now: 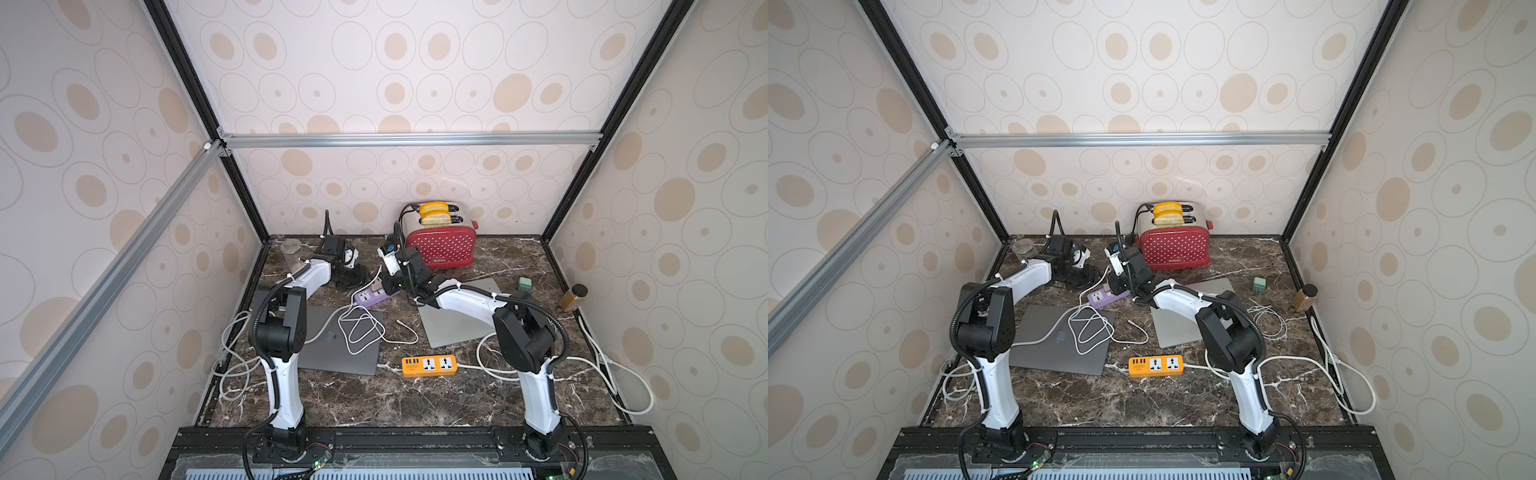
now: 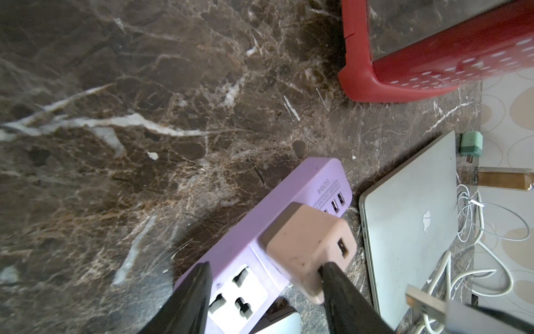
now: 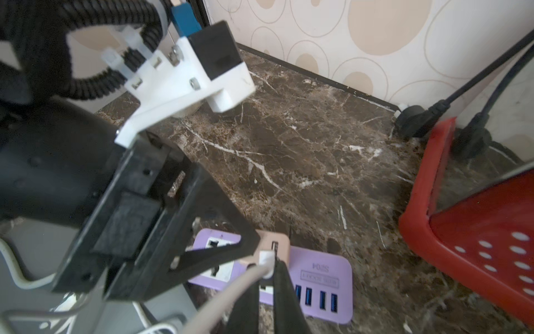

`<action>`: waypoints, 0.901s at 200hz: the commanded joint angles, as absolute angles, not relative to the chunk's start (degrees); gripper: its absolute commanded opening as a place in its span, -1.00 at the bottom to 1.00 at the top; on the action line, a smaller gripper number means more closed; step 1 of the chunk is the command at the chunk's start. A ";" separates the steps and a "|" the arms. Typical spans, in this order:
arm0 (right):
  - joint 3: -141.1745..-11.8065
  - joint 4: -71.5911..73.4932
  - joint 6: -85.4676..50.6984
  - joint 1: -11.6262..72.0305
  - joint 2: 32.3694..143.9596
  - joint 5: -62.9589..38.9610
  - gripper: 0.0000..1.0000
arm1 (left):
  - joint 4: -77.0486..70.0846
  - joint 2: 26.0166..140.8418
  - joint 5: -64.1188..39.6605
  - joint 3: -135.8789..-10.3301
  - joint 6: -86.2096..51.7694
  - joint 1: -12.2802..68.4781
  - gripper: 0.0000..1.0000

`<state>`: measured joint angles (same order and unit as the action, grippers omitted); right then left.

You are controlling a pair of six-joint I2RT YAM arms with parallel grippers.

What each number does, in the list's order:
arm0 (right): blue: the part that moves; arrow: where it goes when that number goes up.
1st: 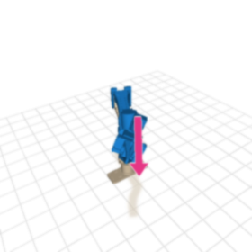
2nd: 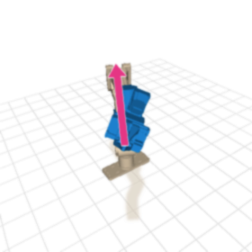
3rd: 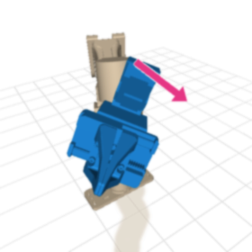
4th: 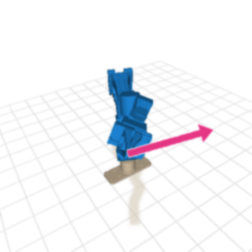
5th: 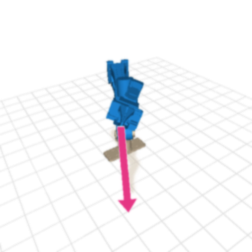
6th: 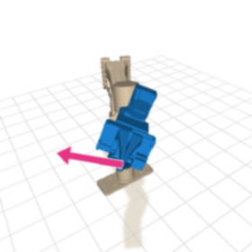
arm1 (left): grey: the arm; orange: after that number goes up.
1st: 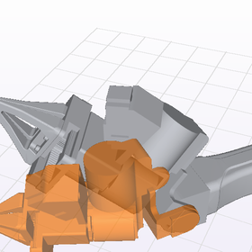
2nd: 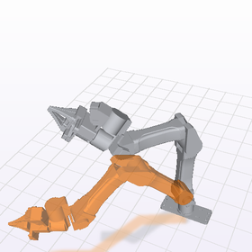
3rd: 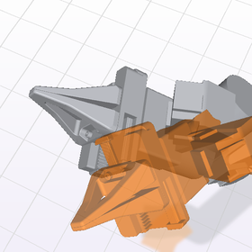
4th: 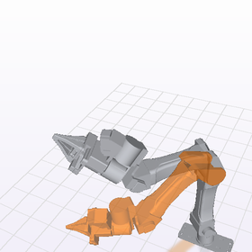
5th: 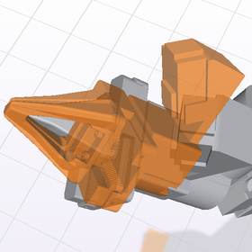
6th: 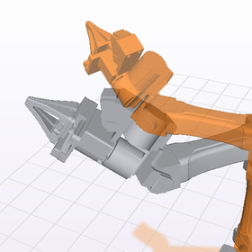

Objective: Unplug the laptop charger
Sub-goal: Remove the charging cable from the plug, then place the charging cable at the center of the board.

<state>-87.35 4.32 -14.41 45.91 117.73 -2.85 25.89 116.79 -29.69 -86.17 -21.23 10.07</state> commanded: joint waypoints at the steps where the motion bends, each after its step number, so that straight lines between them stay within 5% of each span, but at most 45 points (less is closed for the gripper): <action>1: -84.12 -0.73 -13.89 46.05 111.48 -1.95 -0.79 | 31.01 118.61 -23.99 -85.07 -17.75 10.65 0.28; 128: -70.66 -19.60 -18.02 46.72 112.11 -15.37 -0.73 | 23.37 97.53 -19.91 -77.78 -14.07 12.64 0.42; 180: -69.22 -19.26 -17.49 46.77 110.29 -15.71 -0.07 | 31.34 85.57 -14.36 -68.00 -13.34 17.29 0.59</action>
